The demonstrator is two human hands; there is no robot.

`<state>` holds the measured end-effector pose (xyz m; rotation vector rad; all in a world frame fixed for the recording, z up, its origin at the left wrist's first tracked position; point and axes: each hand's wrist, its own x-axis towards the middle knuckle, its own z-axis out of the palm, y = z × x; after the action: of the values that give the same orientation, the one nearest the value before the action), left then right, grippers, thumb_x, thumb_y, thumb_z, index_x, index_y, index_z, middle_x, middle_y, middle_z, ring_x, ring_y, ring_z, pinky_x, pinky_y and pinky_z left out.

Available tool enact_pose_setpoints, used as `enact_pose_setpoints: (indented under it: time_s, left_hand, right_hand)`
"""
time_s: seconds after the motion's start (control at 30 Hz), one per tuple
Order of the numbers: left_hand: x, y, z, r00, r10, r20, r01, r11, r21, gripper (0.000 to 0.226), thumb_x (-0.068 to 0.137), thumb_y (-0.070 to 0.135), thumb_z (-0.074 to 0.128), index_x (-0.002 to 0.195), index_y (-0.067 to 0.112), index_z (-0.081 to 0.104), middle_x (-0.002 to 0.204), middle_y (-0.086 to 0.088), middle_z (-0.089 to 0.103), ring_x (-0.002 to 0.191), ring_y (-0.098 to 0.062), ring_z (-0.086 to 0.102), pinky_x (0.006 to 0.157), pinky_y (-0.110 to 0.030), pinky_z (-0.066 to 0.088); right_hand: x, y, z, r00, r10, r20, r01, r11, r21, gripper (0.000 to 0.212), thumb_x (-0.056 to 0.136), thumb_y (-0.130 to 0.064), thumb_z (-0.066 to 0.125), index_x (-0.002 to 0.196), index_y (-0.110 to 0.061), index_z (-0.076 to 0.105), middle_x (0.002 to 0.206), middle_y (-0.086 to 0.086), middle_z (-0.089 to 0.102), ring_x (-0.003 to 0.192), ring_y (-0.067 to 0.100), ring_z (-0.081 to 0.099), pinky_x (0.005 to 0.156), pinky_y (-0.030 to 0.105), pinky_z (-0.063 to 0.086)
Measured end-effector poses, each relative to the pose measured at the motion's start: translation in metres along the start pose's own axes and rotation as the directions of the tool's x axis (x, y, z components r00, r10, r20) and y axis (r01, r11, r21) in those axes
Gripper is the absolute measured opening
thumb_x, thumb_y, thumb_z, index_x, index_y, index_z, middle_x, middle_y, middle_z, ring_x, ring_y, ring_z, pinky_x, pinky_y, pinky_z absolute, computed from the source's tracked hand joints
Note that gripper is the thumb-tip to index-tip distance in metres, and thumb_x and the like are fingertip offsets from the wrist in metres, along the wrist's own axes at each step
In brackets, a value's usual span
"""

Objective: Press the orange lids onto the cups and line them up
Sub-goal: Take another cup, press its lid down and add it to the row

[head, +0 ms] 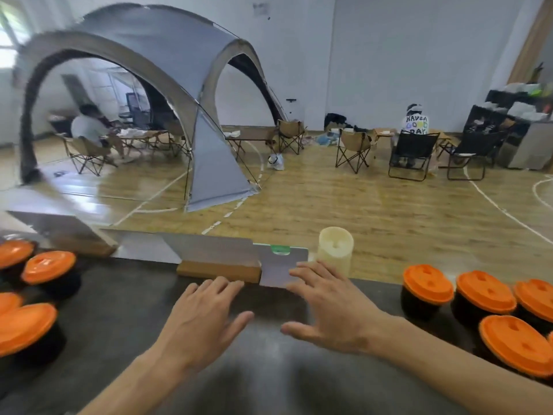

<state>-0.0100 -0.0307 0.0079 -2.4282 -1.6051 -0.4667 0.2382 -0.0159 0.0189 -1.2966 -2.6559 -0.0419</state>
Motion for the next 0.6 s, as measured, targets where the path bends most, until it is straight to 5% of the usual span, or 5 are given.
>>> enact_pose_setpoints:
  time_s: [0.37, 0.5, 0.6]
  left_hand:
    - [-0.092, -0.175, -0.052, 0.956, -0.295, 0.010, 0.289, 0.943, 0.164, 0.069, 0.084, 0.068, 0.055, 0.131, 0.017, 0.060, 0.112, 0.002, 0.063, 0.099, -0.021, 0.062, 0.082, -0.039, 0.051]
    - [-0.131, -0.232, -0.063, 0.884, -0.464, 0.050, 0.443, 0.869, 0.220, 0.087, 0.077, 0.075, 0.059, 0.140, 0.015, 0.053, 0.134, -0.005, 0.058, 0.123, -0.027, 0.053, 0.100, -0.045, 0.044]
    - [-0.155, -0.260, -0.064, 0.823, -0.565, 0.063, 0.535, 0.807, 0.249, 0.097, 0.071, 0.082, 0.058, 0.140, 0.014, 0.052, 0.137, -0.008, 0.056, 0.125, -0.030, 0.052, 0.099, -0.045, 0.043]
  right_hand:
    - [0.176, -0.160, 0.062, 0.959, -0.275, 0.070, 0.270, 0.960, 0.075, 0.081, 0.089, -0.074, 0.045, 0.149, -0.019, 0.041, 0.157, 0.007, 0.035, 0.149, 0.023, 0.017, 0.121, 0.040, -0.001]
    - [0.224, -0.215, 0.078, 0.940, -0.324, 0.107, 0.317, 0.945, 0.079, 0.087, 0.087, -0.075, 0.049, 0.149, -0.015, 0.040, 0.155, 0.009, 0.039, 0.146, 0.025, 0.022, 0.121, 0.042, 0.005]
    - [0.257, -0.247, 0.087, 0.937, -0.322, 0.132, 0.304, 0.942, 0.140, 0.095, 0.084, -0.076, 0.055, 0.152, -0.013, 0.035, 0.156, 0.010, 0.038, 0.146, 0.027, 0.025, 0.121, 0.045, 0.011]
